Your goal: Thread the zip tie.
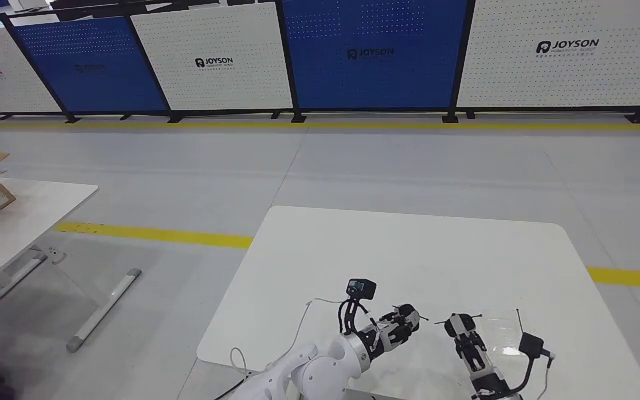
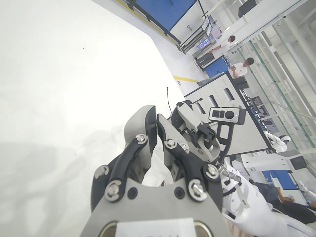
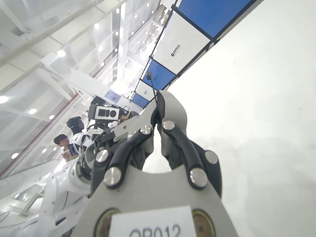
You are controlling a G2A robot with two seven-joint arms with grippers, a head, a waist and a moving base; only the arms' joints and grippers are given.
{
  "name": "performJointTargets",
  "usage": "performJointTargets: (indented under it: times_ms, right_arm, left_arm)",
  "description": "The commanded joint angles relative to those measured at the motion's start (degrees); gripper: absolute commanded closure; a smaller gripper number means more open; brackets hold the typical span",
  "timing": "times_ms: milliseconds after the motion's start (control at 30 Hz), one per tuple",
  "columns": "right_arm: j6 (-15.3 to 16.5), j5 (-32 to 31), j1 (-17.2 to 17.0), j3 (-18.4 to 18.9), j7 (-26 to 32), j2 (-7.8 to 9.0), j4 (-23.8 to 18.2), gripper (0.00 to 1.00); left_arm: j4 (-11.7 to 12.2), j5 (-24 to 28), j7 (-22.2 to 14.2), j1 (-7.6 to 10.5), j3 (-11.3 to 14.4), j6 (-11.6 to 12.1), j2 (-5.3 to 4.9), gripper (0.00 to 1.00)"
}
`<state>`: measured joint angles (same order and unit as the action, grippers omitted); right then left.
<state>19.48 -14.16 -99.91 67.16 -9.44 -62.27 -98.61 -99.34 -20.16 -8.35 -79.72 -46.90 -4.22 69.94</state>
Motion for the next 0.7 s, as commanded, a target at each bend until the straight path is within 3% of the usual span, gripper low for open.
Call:
performJointTargets:
  times_ms: [0, 667]
  right_arm:
    - [0.0, 0.0, 0.0, 0.0, 0.0, 0.0, 0.0, 1.0]
    - [-2.1, 3.0, 0.3, 0.2, 2.5, -0.79, -0.1, 1.0]
  left_arm:
    - [0.0, 0.0, 0.0, 0.0, 0.0, 0.0, 0.0, 1.0]
    - [0.0, 0.0, 0.0, 0.0, 0.0, 0.0, 0.0, 1.0]
